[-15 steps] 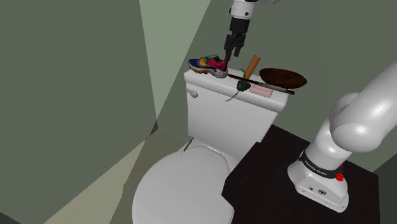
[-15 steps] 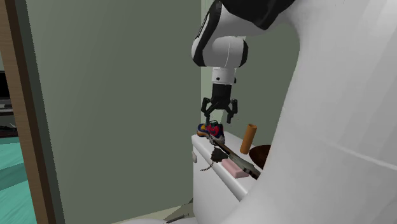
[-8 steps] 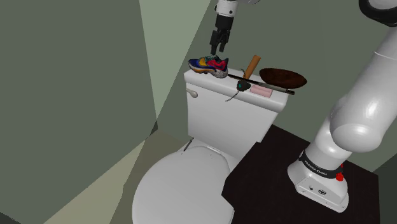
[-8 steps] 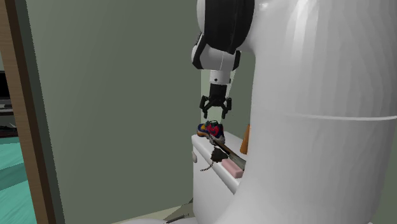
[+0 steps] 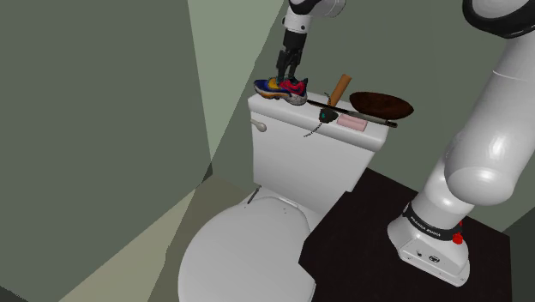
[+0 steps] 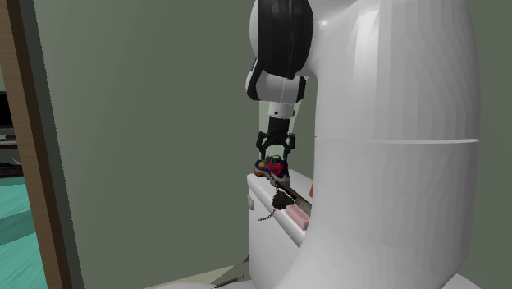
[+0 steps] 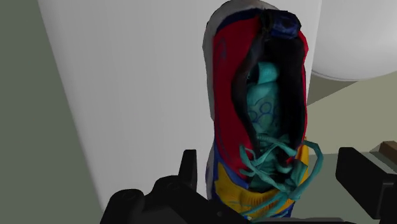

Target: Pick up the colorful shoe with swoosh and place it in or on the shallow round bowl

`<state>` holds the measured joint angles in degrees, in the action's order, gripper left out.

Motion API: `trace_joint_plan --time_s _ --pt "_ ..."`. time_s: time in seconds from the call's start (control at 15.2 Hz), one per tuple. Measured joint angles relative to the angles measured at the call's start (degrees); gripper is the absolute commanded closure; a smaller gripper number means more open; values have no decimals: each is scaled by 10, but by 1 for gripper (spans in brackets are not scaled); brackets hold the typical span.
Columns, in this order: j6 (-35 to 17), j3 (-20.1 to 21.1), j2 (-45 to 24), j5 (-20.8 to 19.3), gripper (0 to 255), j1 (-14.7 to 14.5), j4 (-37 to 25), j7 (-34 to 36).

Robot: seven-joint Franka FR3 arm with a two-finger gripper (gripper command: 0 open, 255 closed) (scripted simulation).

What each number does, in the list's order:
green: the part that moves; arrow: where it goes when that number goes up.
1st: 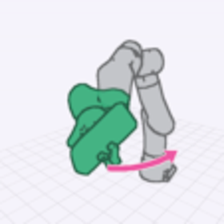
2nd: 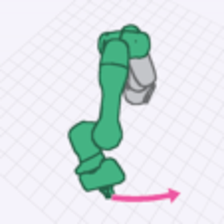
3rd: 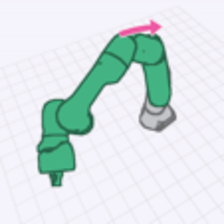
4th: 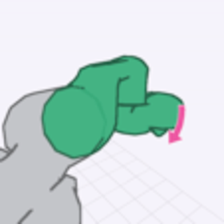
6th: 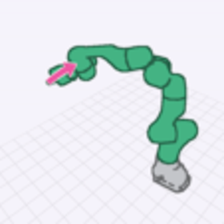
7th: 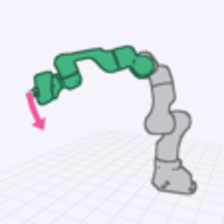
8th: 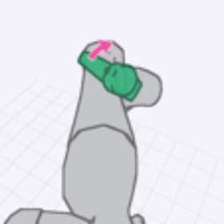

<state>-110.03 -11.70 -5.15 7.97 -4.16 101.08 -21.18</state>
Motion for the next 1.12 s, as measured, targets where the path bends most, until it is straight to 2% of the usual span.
trace_joint_plan --time_s 0.46,0.53,1.12 --pt "-12 0 -4 1 0 0 7 -1" --pt "-12 0 -4 1 255 0 7 -1" --pt "-13 0 -3 1 255 0 8 -1"
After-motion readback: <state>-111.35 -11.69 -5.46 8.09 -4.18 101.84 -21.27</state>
